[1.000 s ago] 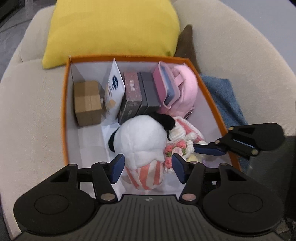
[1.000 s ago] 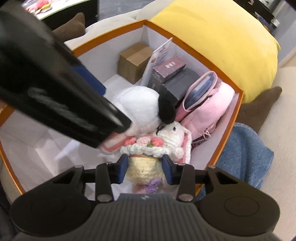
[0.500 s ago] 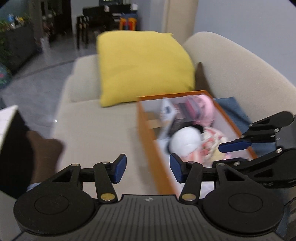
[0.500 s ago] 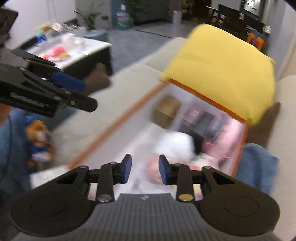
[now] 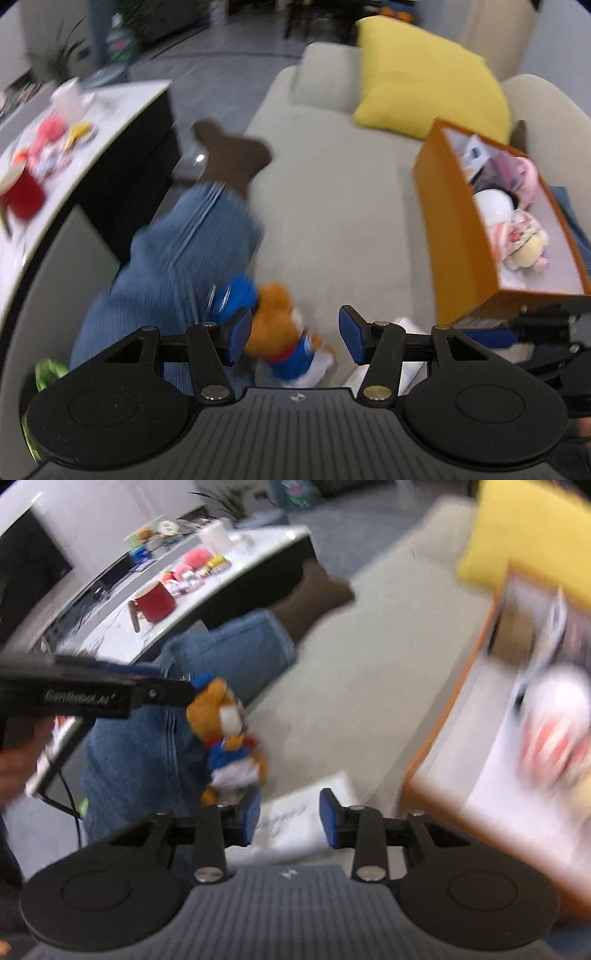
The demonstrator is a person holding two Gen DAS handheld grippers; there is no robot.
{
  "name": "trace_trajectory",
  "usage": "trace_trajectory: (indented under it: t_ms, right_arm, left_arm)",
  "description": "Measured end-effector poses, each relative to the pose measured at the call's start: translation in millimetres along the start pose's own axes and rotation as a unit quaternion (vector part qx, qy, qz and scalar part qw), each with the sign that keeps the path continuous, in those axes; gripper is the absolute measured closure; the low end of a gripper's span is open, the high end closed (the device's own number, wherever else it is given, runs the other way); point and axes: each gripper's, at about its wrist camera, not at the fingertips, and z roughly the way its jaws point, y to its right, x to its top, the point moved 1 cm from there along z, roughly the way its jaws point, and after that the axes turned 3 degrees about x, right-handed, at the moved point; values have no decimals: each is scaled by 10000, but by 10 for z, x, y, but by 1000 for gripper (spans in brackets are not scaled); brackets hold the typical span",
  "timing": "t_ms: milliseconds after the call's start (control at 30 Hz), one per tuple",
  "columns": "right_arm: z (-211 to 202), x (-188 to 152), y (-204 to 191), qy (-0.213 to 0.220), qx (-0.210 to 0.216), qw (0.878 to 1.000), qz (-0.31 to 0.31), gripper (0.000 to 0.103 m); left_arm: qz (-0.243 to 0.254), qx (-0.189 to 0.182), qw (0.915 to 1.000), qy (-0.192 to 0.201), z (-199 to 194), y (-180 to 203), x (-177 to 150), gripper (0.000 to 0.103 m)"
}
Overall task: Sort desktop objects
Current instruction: 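Grasp the white glasses case with the right gripper while the left gripper grasps the sailor bear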
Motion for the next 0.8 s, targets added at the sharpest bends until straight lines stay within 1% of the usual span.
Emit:
trace_trajectory:
  t_ms: [167,200,300,333,467,533,633,767,800]
  right_arm:
    - [332,-287,184,-232,6,9944,1030,59]
    - [381,-333,218,-247,22,9923,1212,58]
    - [509,-413,313,-209,31,9858,1664,50]
    - [549,-429,341,-200,50,9835,1797,49]
    - [728,-472,443,-248,163,9748,2212,47]
    - [780,-463,456,-148,267,9707,2385,42]
    - [870,-427,408,-52,242,9688,2466,35]
    - [902,-377,295,78,107,9729,2307,37]
    - [878,-364,271,145,81,9735,2279,43]
  left_arm:
    - [-174,28,9997,-150,154,-47,-241,42]
    - [-261,56,9995,-176,192,-55,-268,42]
    - [-473,149,9987,-128,242,-111,-329,40]
    - [-552,153,9983,-135,263,-132,-349,39]
    - [-793,-23,9968,-100,291,-212,-407,39]
    - [-860,-70,9962,-94,288,-249,-407,38]
    - [-967,-84,9952,-89,299,-297,-393,38]
    - [-1059,-112,9943,-76,324,-347,-380,38]
    - [-1083,-131,9940,-74,326,-361,-385,38]
